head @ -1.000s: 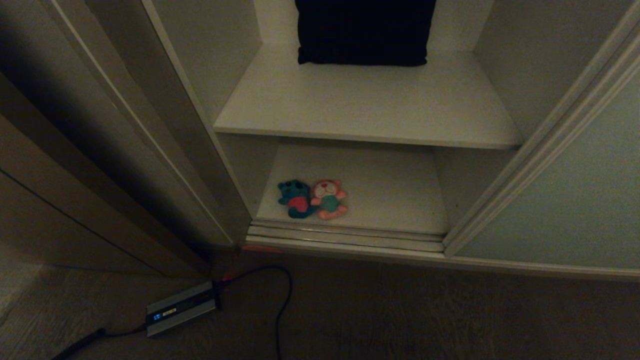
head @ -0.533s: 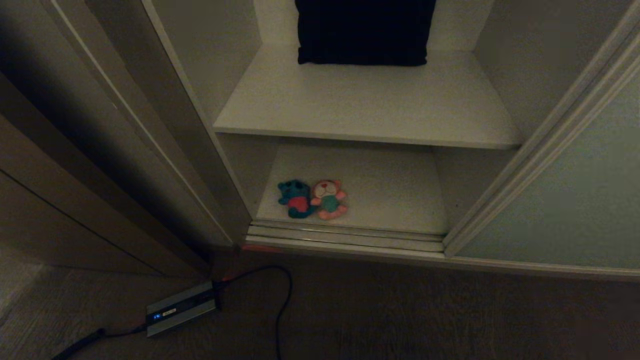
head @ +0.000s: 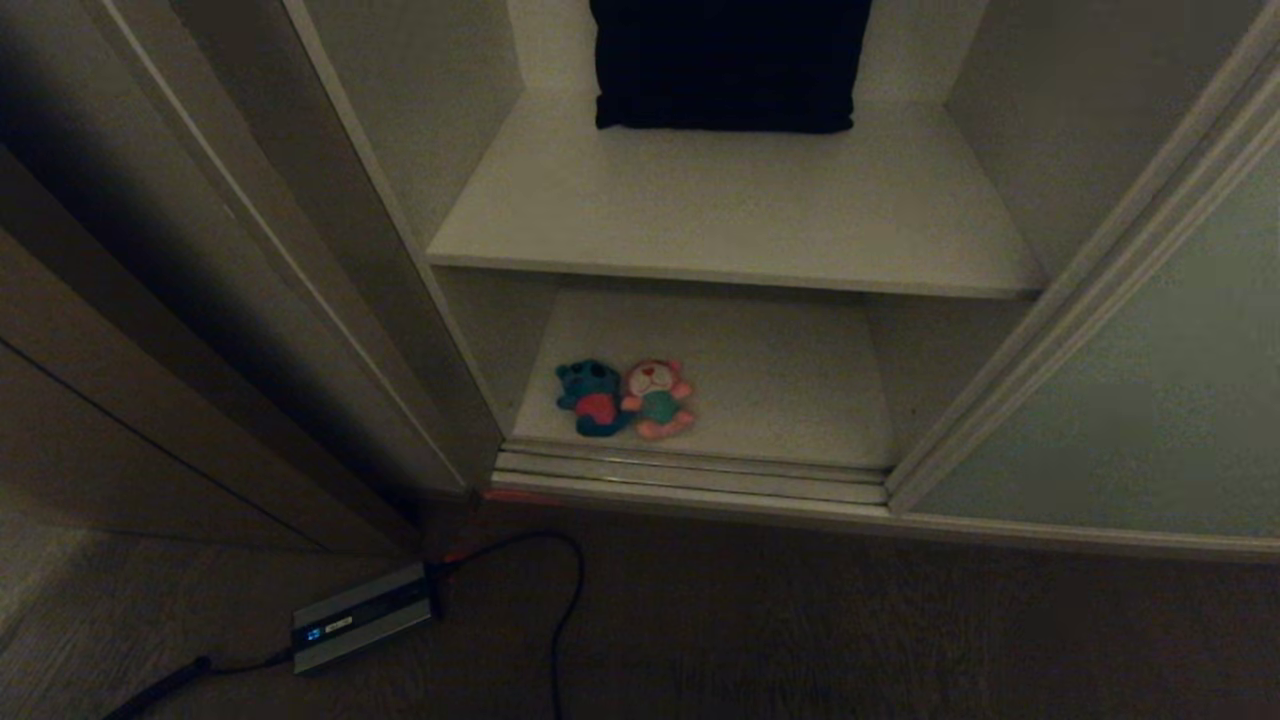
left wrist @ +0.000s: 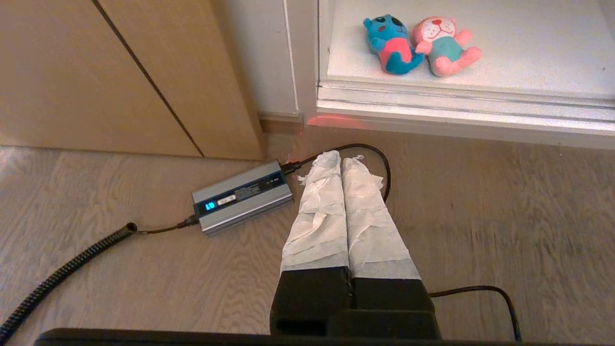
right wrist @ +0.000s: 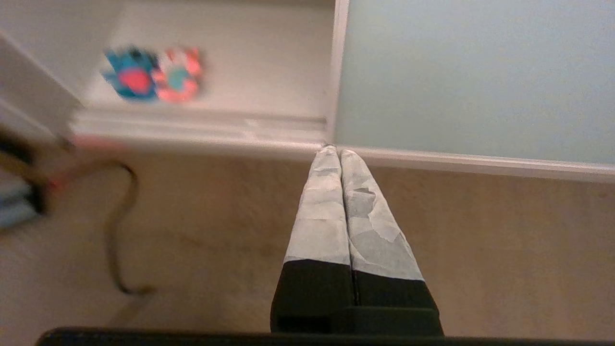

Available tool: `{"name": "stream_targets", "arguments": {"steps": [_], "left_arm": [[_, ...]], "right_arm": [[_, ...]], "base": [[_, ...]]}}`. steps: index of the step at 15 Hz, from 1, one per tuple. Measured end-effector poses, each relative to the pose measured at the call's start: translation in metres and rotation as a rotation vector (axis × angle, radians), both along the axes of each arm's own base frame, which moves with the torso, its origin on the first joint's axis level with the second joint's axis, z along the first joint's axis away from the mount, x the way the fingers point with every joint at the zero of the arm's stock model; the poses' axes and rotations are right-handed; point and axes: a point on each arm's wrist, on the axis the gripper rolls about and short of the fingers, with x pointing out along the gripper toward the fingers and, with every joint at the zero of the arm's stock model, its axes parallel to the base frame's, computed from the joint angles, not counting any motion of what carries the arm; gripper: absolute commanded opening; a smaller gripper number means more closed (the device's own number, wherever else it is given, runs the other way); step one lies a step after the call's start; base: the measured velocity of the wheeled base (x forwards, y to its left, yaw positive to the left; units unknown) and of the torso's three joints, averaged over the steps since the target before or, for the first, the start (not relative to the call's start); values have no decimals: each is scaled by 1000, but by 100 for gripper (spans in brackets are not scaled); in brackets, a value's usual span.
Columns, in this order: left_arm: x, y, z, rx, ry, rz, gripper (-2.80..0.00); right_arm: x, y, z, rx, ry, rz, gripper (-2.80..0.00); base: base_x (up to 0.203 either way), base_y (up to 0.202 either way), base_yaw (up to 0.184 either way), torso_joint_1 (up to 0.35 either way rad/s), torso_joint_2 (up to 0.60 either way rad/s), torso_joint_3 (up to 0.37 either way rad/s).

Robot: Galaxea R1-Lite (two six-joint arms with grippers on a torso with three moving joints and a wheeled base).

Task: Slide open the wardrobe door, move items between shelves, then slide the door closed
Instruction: Close the door

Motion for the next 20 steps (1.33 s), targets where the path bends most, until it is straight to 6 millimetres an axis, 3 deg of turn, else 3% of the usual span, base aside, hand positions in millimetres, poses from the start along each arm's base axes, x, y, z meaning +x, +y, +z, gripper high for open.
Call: {"name": "stream_targets", "arguments": {"steps": [5,8,14,20], "left_arm": [[0,0,0,0,0,0,-280],[0,0,0,0,0,1,-280],[0,0,0,0,1,0,-280],[0,0,0,0,1,0,-280]], "right_arm": [[39,1,63,267,27,39,-280],[69,2,83,426,62,53,-280],[124,-3,92,533,105,55,-280],[178,-35,93,579,121,187,-280]], "base": [[0,0,0,0,0,0],[0,0,0,0,0,0],[0,0,0,0,0,0],[0,0,0,0,0,0]]}}
